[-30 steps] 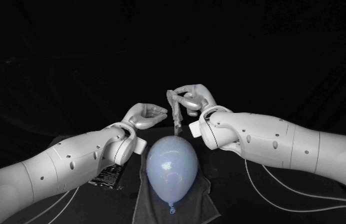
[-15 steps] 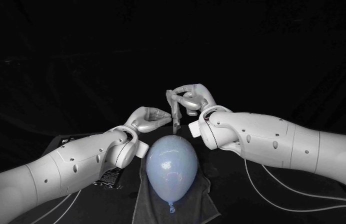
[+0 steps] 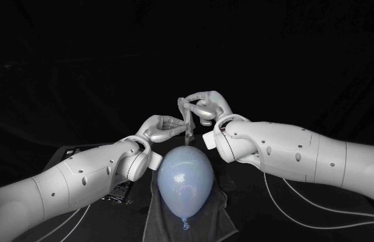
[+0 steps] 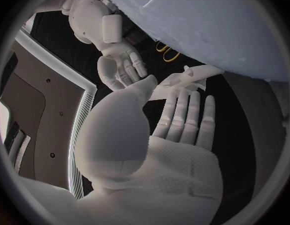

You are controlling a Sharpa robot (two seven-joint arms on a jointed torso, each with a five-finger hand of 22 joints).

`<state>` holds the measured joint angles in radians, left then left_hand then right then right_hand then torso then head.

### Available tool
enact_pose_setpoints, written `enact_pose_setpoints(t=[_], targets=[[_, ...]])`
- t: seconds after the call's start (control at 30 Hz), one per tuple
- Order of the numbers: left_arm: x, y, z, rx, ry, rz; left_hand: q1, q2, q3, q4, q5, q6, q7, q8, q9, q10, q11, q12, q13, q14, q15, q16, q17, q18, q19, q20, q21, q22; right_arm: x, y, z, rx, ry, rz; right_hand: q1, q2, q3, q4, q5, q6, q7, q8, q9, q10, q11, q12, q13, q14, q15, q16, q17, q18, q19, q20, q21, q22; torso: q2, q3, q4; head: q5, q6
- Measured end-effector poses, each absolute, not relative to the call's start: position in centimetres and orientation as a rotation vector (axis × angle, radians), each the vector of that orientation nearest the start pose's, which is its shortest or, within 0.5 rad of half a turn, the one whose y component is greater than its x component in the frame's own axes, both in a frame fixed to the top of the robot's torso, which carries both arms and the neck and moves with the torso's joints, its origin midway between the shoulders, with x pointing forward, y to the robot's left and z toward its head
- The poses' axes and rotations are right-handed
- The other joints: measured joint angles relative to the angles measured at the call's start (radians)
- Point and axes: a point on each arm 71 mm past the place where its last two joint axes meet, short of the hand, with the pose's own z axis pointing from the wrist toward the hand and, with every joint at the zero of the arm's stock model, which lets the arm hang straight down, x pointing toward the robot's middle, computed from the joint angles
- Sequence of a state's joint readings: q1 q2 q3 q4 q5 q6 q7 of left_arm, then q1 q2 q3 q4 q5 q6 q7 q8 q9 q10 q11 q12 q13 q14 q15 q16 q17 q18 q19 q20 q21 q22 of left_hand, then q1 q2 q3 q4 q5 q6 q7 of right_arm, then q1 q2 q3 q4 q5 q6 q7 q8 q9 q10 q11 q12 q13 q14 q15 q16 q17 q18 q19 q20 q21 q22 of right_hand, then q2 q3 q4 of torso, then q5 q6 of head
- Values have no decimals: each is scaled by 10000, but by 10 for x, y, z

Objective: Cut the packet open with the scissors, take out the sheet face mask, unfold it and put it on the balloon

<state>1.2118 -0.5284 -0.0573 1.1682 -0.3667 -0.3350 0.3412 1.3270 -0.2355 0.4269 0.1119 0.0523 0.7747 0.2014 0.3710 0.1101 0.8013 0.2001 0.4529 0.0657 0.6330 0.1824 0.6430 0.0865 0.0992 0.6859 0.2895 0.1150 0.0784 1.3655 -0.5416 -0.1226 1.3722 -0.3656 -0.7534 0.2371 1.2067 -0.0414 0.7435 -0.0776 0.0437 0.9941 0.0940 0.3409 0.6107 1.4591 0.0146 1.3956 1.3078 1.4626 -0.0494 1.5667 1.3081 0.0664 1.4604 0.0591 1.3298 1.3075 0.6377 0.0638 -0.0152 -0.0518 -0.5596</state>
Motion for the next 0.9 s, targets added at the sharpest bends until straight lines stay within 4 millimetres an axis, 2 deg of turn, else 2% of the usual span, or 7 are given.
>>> enact_pose_setpoints(t=[0.27, 0.37, 0.6, 0.67, 0.9], targets=[[544, 139, -193, -7309, 15044, -13783, -9, 10, -489, 115, 0, -34, -30, -37, -1, -1, 0, 0, 0, 40, -40, -15, 1, 0, 41, -36, 0, -10, 528, -114, -123, 7171, 13042, 11847, 0, 0, 0, 0, -8, 16, -16, 0, 0, -1, 0, -2, -5, -15, 15, 6, -2, -1, -2, 1, -1, 4, 0, -5, 6, -6, -22], [544, 138, -193, -7363, 14984, -13817, 1, 98, -671, 153, 0, -32, -29, -37, 13, 0, -1, 0, 0, 107, -35, -14, 1, 0, 77, 1, 0, -10, 528, -113, -123, 7168, 13054, 11853, 0, 0, -1, 0, 27, 23, -23, 0, 0, -1, -1, -3, -4, -15, 15, 6, -7, 0, -2, 1, -2, 6, -1, -5, 6, -6, -24], [545, 139, -192, -7508, 14733, -13819, 277, 375, -1001, 202, 0, 318, 31, 80, 108, 338, -163, 72, 23, 491, -194, -15, 73, -1, 343, -25, 12, 1, 528, -113, -124, 7181, 13096, 11832, 0, 0, 4, -27, 28, 22, -22, 0, 0, -2, -1, -5, 1, -15, 15, 0, -8, -1, -3, 1, -4, 6, -3, -5, 10, -6, -23], [545, 140, -191, -7567, 14608, -13802, 347, 444, -1040, 221, 0, 414, 64, 151, 132, 411, -234, 128, 24, 589, -266, -15, 92, 0, 400, 1, 78, 21, 528, -113, -125, 7190, 13114, 11823, 0, 0, 17, -40, 27, 22, -21, 0, 0, -2, -1, -6, 2, -15, 15, -1, -8, -2, -4, 1, -5, 5, -3, -5, 10, -1, -20], [546, 142, -190, -7720, 14259, -13737, 568, 665, -1040, 220, 0, 530, 57, 205, 156, 605, -286, 147, 23, 775, -310, -15, 117, 0, 471, 1, 79, 34, 528, -113, -125, 7206, 13143, 11810, 0, 0, 17, -40, 26, 19, -18, 0, 0, -2, -2, -10, 3, -15, 15, -21, -5, -3, -5, 2, -5, 1, -4, -4, 10, 2, -22]])
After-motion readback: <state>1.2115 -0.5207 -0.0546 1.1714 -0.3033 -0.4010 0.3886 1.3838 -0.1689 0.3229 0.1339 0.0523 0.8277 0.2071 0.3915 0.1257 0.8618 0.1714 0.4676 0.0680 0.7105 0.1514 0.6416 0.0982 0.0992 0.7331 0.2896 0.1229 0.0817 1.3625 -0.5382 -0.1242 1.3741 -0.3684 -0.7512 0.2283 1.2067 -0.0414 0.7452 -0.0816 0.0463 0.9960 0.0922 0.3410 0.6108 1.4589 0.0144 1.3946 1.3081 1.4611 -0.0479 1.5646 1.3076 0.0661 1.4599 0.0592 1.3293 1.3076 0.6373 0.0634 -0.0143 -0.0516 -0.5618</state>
